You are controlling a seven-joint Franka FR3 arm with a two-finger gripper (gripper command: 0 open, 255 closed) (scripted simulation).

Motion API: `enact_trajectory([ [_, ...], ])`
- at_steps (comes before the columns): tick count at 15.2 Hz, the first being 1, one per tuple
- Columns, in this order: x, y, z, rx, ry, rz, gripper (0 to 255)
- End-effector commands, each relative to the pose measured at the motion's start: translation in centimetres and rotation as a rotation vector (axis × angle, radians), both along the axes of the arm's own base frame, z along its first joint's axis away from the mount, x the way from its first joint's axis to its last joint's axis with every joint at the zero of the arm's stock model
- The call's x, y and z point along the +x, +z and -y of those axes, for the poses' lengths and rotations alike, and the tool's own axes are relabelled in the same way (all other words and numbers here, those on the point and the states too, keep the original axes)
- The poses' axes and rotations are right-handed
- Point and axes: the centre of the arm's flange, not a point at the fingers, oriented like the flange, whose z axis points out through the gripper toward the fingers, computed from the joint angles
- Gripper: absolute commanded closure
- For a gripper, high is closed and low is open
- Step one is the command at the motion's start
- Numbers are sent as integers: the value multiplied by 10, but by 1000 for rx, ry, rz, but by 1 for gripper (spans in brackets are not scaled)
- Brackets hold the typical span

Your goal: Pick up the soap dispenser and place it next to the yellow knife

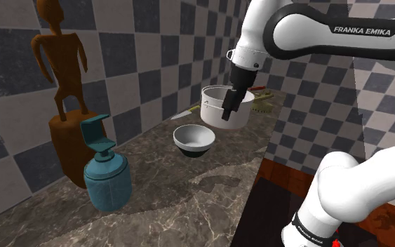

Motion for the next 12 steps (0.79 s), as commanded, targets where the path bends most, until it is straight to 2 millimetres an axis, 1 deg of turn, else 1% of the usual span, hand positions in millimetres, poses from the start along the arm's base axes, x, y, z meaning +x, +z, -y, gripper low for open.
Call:
enact_trajectory([
  [1,10,-3,-23,1,1,13,0],
  [12,63,-12,-153,2,11,80,0],
])
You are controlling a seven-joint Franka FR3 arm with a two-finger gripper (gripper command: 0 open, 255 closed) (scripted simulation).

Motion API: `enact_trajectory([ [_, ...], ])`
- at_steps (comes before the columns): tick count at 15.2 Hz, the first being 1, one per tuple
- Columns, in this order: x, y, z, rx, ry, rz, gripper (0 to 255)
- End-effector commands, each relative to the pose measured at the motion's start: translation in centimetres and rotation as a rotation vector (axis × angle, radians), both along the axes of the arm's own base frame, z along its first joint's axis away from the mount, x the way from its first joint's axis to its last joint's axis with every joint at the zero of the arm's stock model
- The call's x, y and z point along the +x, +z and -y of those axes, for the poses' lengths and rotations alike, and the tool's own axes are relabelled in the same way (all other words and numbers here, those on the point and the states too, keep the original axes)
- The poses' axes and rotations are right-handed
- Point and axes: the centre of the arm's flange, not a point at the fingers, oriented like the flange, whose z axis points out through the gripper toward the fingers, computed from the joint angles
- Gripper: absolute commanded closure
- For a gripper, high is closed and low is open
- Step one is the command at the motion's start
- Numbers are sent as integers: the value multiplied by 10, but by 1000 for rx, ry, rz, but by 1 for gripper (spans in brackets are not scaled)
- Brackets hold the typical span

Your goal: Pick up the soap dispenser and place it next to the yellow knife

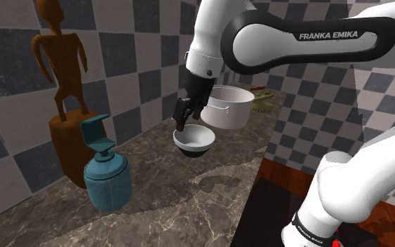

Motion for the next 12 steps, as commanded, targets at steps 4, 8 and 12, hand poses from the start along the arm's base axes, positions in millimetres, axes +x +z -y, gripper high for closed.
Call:
enact_trajectory([
  [4,26,-3,-60,3,4,31,0],
  [8,45,-4,-107,3,8,56,0],
  [12,64,-5,-155,4,12,80,0],
])
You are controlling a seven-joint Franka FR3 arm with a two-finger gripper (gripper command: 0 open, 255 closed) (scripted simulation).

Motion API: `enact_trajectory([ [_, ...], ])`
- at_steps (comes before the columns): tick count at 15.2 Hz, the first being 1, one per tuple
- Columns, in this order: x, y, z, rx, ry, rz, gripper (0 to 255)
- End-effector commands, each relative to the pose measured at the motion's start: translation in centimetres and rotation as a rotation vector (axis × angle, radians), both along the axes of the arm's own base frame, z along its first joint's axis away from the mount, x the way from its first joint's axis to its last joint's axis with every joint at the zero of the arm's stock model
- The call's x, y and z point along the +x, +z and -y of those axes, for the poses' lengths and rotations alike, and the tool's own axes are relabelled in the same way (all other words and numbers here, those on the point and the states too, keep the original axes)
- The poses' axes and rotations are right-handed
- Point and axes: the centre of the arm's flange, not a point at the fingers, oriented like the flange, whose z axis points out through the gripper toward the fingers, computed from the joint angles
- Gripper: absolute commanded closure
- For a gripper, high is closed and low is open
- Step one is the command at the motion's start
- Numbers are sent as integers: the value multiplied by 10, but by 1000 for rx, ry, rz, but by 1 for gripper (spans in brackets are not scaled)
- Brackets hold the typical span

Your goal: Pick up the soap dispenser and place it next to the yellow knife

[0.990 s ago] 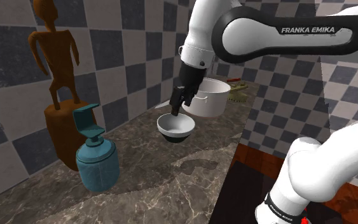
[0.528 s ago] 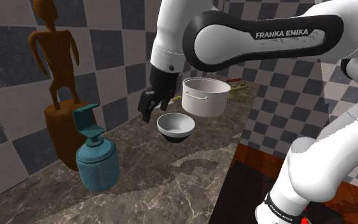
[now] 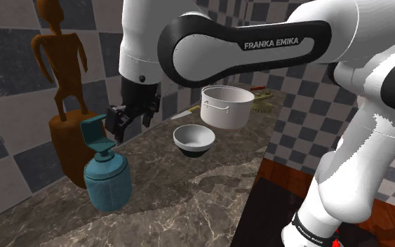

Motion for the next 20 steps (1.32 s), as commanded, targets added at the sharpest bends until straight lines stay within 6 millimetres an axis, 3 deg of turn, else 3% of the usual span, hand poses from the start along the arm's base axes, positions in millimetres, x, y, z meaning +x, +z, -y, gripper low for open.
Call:
enact_trajectory([
  [1,9,-3,-25,1,0,13,0],
  [4,20,-3,-53,2,2,28,0],
  [11,32,-41,-55,2,2,28,0],
  [19,32,-41,-55,2,2,28,0],
  [20,32,-41,-55,2,2,28,255],
])
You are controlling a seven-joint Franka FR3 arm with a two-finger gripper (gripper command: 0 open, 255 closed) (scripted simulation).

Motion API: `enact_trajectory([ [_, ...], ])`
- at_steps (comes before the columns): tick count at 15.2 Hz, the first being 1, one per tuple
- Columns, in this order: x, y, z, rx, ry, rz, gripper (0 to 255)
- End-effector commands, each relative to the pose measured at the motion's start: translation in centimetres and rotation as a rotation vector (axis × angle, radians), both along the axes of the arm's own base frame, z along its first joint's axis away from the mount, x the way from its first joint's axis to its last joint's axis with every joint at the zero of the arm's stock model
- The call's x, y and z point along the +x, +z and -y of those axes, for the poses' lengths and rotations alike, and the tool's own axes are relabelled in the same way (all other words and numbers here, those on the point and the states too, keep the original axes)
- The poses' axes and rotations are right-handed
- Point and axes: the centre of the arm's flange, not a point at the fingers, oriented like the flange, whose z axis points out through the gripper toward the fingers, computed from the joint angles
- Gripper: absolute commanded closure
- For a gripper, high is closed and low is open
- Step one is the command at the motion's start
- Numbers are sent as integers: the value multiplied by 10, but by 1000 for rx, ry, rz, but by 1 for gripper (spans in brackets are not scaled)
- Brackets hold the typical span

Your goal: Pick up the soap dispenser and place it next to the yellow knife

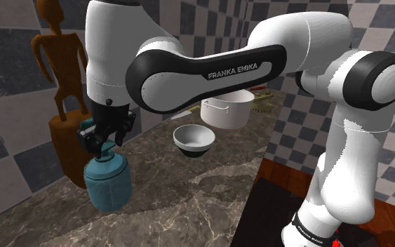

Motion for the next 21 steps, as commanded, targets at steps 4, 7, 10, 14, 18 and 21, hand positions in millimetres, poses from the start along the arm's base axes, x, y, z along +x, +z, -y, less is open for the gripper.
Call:
enact_trajectory([
  [4,0,0,0,0,0,0,255],
  [7,0,0,0,0,0,0,255],
  [10,0,5,0,0,0,0,255],
  [14,0,26,0,0,0,0,255],
  [18,0,47,0,0,0,0,255],
  [21,0,63,0,0,0,0,255],
])
